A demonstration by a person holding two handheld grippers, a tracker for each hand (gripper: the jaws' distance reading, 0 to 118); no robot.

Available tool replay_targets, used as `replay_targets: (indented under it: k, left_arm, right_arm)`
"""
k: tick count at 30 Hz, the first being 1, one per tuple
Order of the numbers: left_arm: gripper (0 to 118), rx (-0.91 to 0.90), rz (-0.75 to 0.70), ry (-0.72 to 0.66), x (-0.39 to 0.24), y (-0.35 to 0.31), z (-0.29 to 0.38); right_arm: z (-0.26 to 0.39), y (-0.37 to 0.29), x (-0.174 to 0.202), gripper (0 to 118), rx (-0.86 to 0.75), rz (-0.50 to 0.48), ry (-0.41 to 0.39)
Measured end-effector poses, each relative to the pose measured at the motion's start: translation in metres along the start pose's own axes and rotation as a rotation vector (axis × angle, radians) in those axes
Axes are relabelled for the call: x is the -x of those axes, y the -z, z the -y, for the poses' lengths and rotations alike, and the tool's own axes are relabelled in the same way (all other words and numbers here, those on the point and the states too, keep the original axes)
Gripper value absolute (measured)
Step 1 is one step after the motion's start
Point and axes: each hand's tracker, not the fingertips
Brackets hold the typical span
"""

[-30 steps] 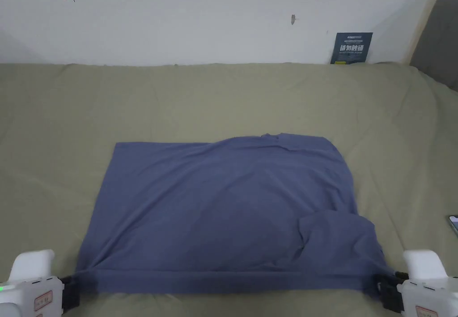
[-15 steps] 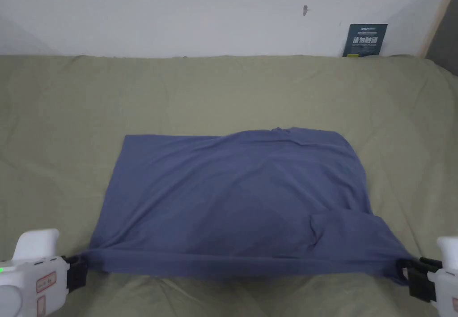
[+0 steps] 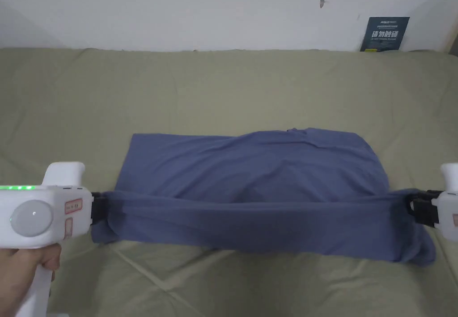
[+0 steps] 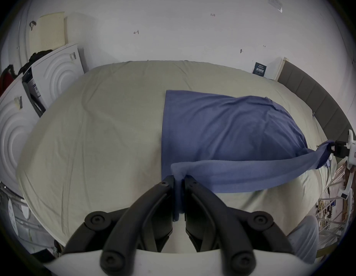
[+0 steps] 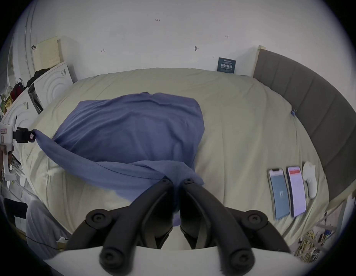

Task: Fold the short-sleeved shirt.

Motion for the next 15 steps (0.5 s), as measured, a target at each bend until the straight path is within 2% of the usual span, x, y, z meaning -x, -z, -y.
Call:
replay_targets:
  k: [7,13,14,15]
  left_arm:
    - [7,0.052,-0.006,-0.015,-0.008,0.054,-0.032]
    - [8,0.089,0.004,-0.058,-0.01,0.09,-0.042]
    - [19,0.094,0.011,-0.065,-0.01,0.094,-0.041]
    - [51,0.1,0.02,-0.08,-0.009,0.098,-0.041]
  right_arm:
    - [-0.034,0.068,-0.001,7,0.086,0.033,-0.047]
    - [-0.042,0.107,-0.006,7,0.143,0.044,-0.03]
    - [-0.041,0.11,-0.007,11,0.15,0.042,-0.026]
    - [-0.04,0.113,-0.007,31,0.162,0.045,-0.016]
